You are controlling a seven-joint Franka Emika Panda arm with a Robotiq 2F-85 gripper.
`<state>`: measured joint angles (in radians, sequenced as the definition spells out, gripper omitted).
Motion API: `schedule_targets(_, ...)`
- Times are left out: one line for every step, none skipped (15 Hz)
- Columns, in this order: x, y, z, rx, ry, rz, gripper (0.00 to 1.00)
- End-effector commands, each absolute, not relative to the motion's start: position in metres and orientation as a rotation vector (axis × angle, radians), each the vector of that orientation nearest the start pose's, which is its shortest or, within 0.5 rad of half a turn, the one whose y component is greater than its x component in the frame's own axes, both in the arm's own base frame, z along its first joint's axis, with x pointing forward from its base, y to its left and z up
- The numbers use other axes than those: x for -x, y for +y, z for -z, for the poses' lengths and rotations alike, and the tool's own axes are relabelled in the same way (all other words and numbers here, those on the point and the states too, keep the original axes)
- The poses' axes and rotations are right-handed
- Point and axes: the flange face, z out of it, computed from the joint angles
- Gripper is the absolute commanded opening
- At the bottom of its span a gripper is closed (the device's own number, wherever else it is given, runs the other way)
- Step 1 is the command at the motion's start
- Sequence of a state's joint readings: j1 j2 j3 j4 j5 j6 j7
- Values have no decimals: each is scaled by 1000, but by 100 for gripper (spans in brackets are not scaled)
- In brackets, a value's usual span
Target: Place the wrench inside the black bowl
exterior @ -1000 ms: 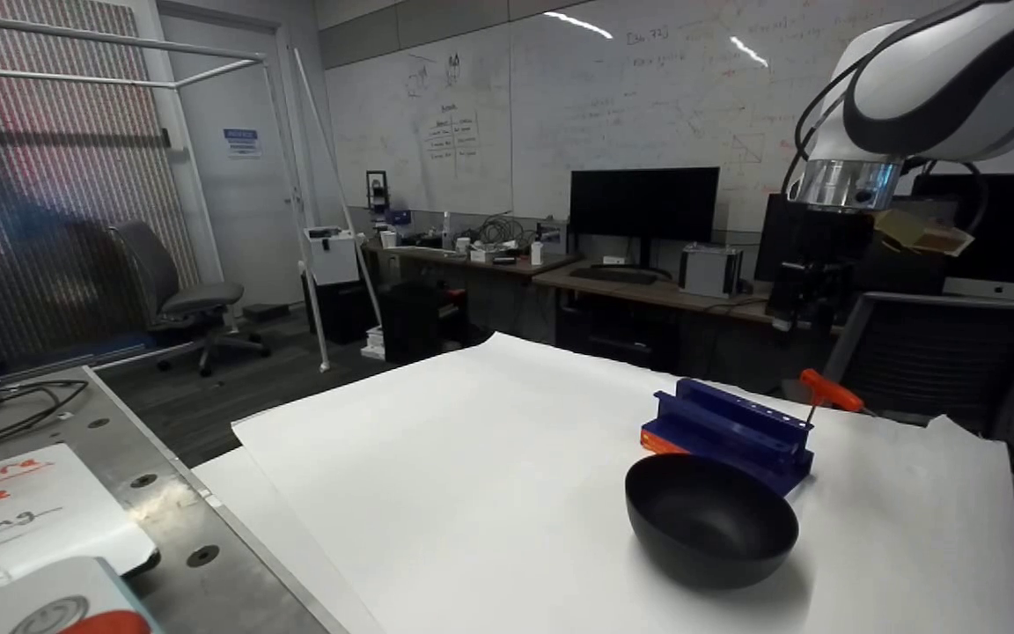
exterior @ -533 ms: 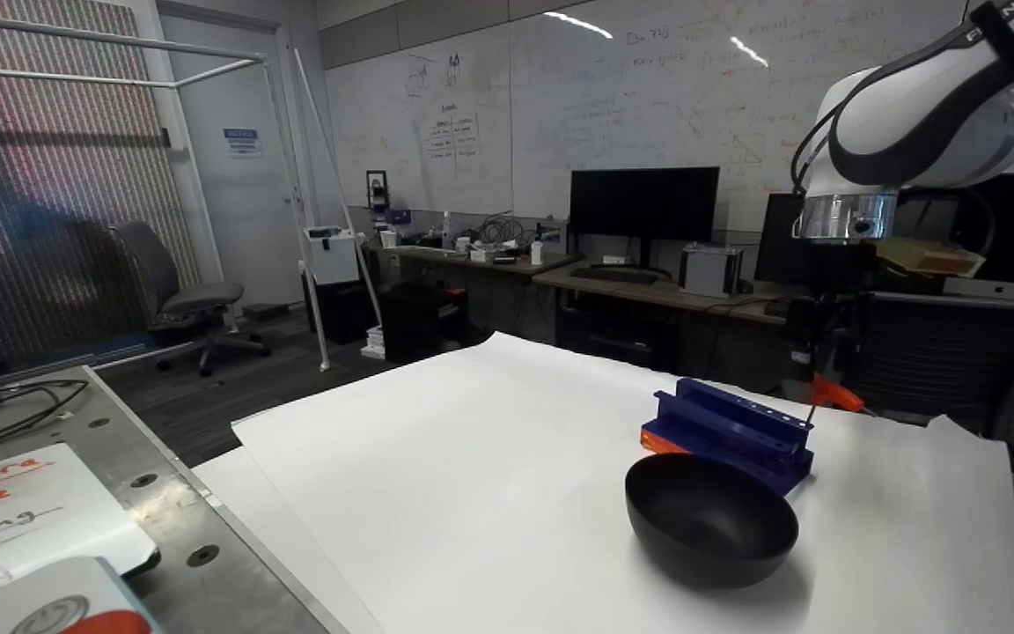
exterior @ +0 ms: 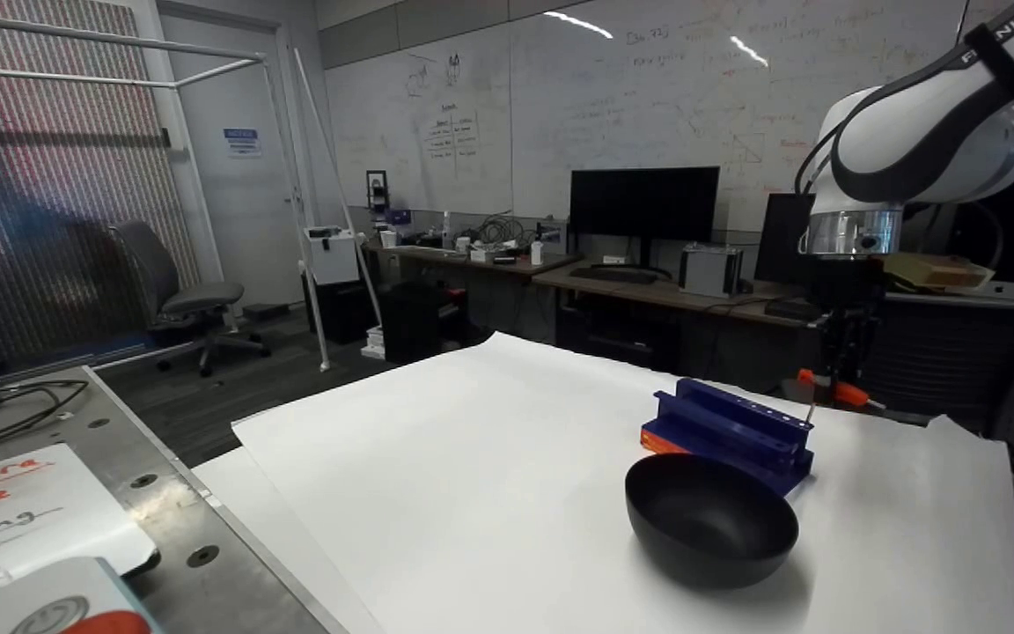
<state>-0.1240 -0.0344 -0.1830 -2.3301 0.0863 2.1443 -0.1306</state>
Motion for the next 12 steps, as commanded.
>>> schedule_targets(-461,-144,-341,3020,304,-181,18)
schedule_targets(-460,-143,-340,3021,295,-183,12)
schedule_targets(-461,-142,-342,3020,290,-181,5)
schedule_targets(-461,-141,-345,3017,284,-182,4)
schedule_targets(-460,-140,-349,3020,278,-171,9)
schedule_targets(-459,-138,-352,3021,272,-168,9)
schedule_targets(-458,-136,-357,3025,264,-161,9)
schedule_targets(-458,-134,-363,3030,258,-152,9)
schedule_targets(-457,-131,-369,3032,251,-144,9)
schedule_targets(-457,-129,-375,3034,245,-127,9)
schedule_targets(-458,-126,-382,3038,237,-111,9)
schedule_targets(-458,-121,-391,3038,230,-85,9)
